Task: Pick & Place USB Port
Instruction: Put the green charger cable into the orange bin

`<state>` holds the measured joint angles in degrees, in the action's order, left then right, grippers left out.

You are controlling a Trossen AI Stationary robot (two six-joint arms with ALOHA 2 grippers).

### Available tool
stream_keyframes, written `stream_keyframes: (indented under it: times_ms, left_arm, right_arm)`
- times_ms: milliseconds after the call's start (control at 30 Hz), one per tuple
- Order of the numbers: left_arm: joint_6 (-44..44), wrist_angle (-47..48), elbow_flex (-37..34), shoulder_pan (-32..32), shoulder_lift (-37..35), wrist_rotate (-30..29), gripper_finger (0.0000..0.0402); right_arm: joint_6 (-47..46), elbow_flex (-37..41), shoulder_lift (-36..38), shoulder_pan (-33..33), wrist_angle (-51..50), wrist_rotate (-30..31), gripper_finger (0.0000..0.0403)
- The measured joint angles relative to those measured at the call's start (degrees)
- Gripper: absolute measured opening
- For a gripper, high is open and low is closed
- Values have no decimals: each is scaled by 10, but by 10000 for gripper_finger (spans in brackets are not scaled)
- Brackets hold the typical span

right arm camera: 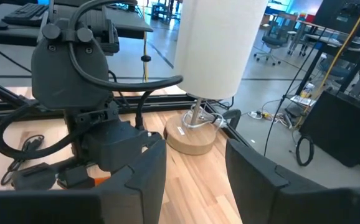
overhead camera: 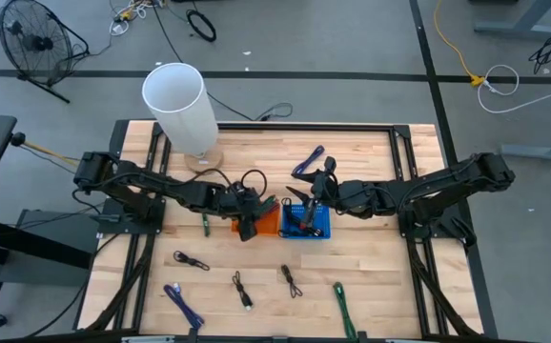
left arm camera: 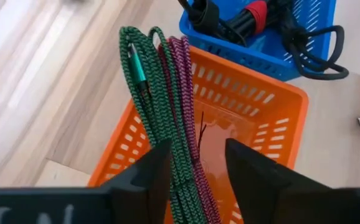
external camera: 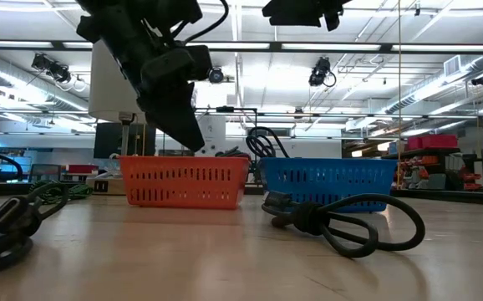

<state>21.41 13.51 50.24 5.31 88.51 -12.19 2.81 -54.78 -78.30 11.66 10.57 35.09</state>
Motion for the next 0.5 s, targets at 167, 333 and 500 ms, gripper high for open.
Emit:
stream_keyframes:
  times_ms: [167,333,500]
  left_arm:
    - [5,15,0,-8,-22,4,171]
    - [38,134,1,-15,-80,-22,165]
    - [173,327,1,-15,-133,-108,161]
  right_arm:
    - [0,0,0,0,0,0,166]
    - [0,0,0,0,-2,0,166]
    - [-2,0,0,0,-5,0,166]
